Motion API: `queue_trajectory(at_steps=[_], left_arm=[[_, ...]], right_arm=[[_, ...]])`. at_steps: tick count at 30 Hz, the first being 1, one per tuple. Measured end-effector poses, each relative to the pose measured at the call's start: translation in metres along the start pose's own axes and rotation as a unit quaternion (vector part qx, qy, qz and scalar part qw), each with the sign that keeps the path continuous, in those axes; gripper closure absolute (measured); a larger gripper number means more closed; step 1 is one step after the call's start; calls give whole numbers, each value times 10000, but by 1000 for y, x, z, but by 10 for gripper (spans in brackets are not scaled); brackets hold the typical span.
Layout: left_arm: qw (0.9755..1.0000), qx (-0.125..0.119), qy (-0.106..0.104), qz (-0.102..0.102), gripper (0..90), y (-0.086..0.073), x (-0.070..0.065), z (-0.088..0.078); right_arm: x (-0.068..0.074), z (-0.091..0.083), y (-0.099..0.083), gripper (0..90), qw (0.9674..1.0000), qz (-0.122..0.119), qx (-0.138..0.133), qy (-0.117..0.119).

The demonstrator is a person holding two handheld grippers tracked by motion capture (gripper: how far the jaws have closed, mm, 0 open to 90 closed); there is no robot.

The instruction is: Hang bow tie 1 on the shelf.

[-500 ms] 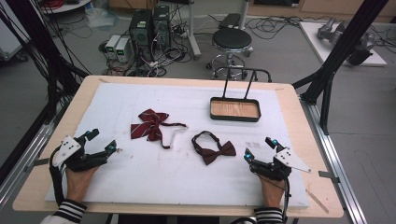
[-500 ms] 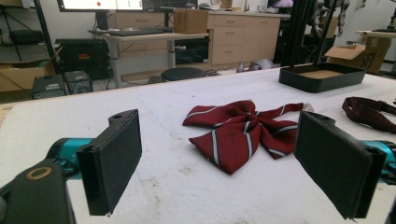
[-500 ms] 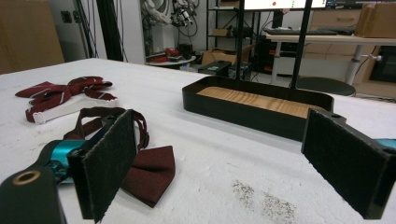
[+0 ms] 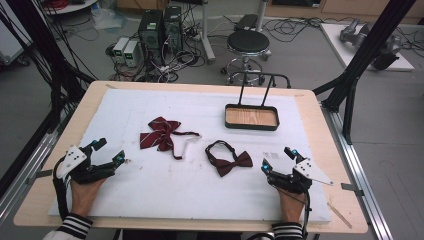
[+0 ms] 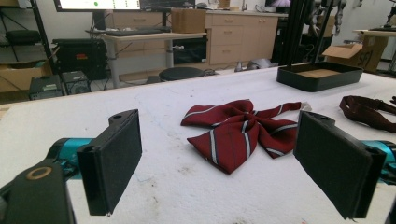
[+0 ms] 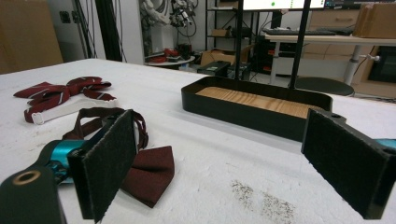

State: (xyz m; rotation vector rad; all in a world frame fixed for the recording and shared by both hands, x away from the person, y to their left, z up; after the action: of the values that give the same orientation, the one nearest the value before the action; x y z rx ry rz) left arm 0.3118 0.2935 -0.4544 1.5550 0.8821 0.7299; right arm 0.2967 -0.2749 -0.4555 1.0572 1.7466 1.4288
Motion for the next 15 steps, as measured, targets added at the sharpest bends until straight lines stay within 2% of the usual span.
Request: queue_trajectory(at_steps=[4,15], left_arm=[[10000,-33,-62,-55,154,0,0,0],[10000,14,-18,-18,155,0,-1,1]], right_arm=[[0,0,0,98,10000,2,18,-5],[0,0,0,98,10000,28,19,-11]])
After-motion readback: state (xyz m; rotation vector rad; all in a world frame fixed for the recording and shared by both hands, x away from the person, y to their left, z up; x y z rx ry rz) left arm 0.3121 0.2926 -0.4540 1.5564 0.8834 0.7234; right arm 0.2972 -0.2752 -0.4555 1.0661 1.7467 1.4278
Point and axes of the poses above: each handheld gripper's, and its own axes: z roughly forward along the jaws, y roughly out of its top, x roughly to its left, the point moved 3 cm from there along z, roughly forward along the jaws, and after that the axes turned 5 degrees about x, right-handed, at the moved point
